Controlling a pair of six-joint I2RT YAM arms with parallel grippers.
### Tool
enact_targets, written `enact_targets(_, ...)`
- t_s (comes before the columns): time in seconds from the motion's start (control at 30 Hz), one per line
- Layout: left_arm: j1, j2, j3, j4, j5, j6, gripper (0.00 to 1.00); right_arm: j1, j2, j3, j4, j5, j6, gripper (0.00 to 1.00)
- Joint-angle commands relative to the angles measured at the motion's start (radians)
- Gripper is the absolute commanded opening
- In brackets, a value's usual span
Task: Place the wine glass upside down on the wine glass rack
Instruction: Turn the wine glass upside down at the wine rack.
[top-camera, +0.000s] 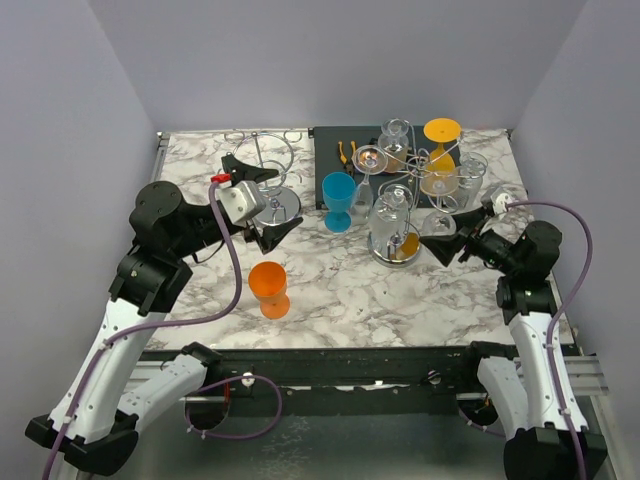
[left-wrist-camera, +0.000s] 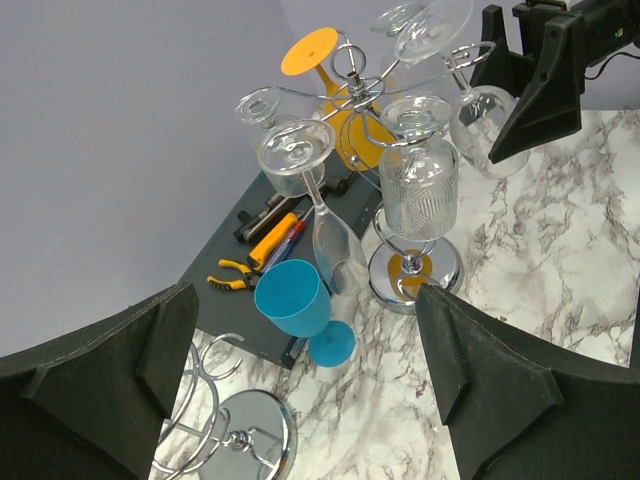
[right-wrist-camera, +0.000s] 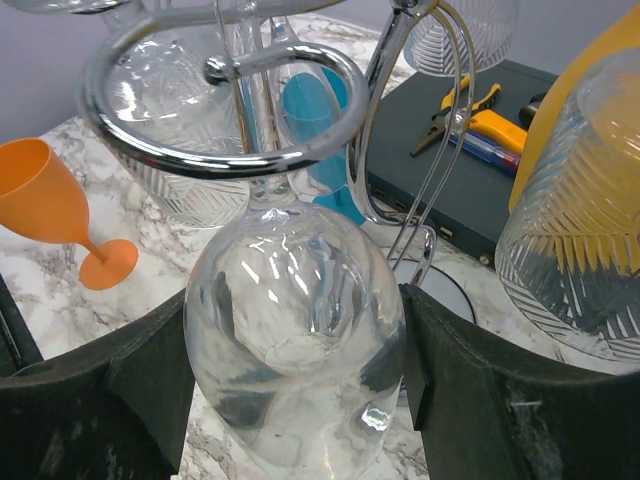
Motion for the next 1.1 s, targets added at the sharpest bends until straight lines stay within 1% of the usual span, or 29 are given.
enact_targets(0.0,-0.001,0.005,0.035,0.018,0.010,0.004,0.99,0.008,-0.044,-0.008,0.021,-0.043,-0.018,0.01)
enact_targets(0.23,-0.001,0.010,0.031,0.019,0.004,0.012,0.99,0.008,-0.084,-0.010,-0.019,-0.052,-0.054,0.01)
enact_targets(0.4,-0.001,0.010,0.030,0.021,0.004,0.013,0.99,0.009,-0.130,-0.018,-0.042,-0.018,-0.058,0.01)
enact_targets(0.47,-0.001,0.009,0.028,0.021,0.004,0.015,0.99,0.007,-0.152,-0.025,-0.078,-0.001,-0.052,0.01)
enact_targets(0.63,-0.001,0.006,0.019,0.023,0.003,0.017,0.99,0.007,-0.199,-0.040,-0.088,0.061,-0.031,0.01)
enact_targets(0.93,-0.001,0.003,0.015,0.024,0.003,0.016,0.99,0.007,-0.233,-0.046,-0.128,0.193,-0.031,0.01)
enact_targets(0.97,-0.001,0.003,0.014,0.025,0.003,0.017,0.99,0.008,-0.238,-0.049,-0.130,0.211,-0.006,0.01)
enact_targets(1.07,-0.001,0.003,0.012,0.026,0.004,0.018,0.99,0.007,-0.251,-0.049,-0.150,0.254,0.001,0.01)
